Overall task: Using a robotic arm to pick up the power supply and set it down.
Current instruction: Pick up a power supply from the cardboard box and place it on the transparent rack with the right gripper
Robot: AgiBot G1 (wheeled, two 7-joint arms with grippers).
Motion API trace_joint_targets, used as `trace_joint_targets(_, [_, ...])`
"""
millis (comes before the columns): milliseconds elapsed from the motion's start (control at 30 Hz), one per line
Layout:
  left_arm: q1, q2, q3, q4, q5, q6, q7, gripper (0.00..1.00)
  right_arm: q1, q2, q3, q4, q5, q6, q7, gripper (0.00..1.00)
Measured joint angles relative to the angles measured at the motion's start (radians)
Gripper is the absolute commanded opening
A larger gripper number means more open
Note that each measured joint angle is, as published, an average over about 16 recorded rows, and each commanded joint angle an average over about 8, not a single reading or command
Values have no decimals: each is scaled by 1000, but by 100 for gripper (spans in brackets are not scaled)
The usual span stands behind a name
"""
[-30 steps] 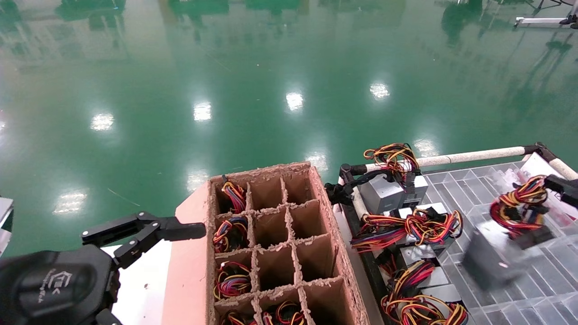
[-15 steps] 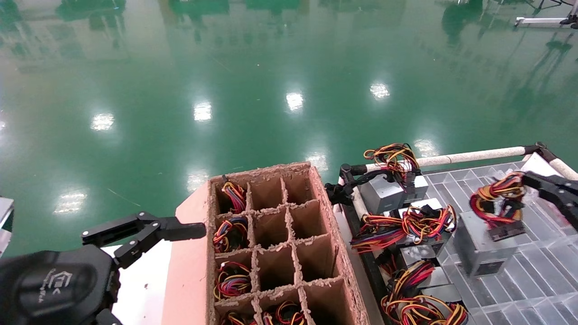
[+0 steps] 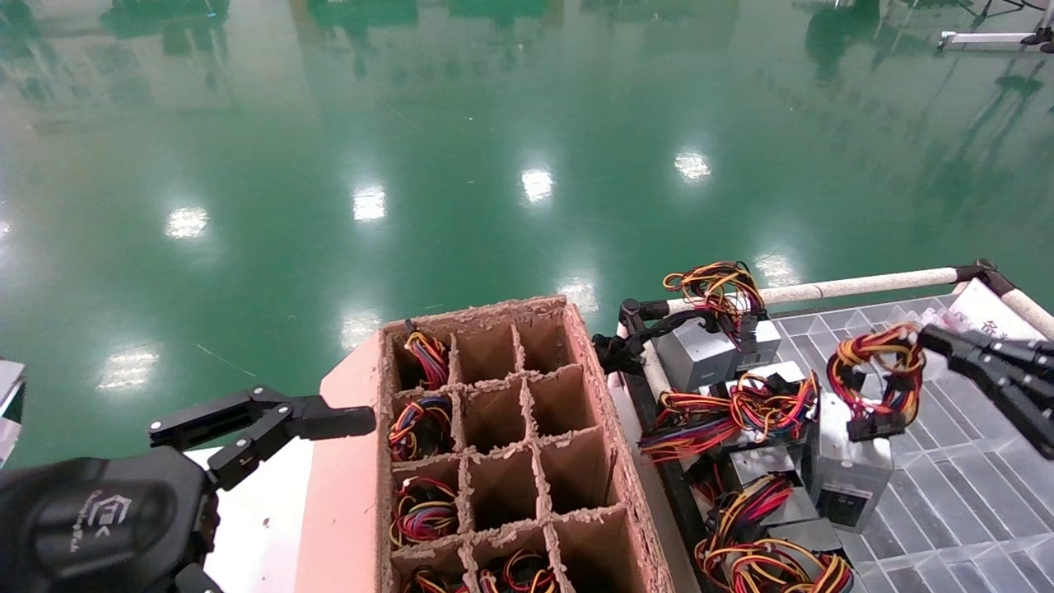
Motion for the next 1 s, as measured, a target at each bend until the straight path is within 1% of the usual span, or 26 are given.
trace_joint_targets(267, [0, 0, 0, 0, 0, 0, 0, 100, -37, -14, 12, -11, 29, -18, 5, 0])
trace_joint_targets(633, [0, 0, 0, 0, 0, 0, 0, 100, -79, -13, 24, 13, 61, -29, 15, 0])
trace_joint_targets(1000, [0, 0, 0, 0, 0, 0, 0, 100, -199, 1, 53, 14, 131, -38, 6, 0])
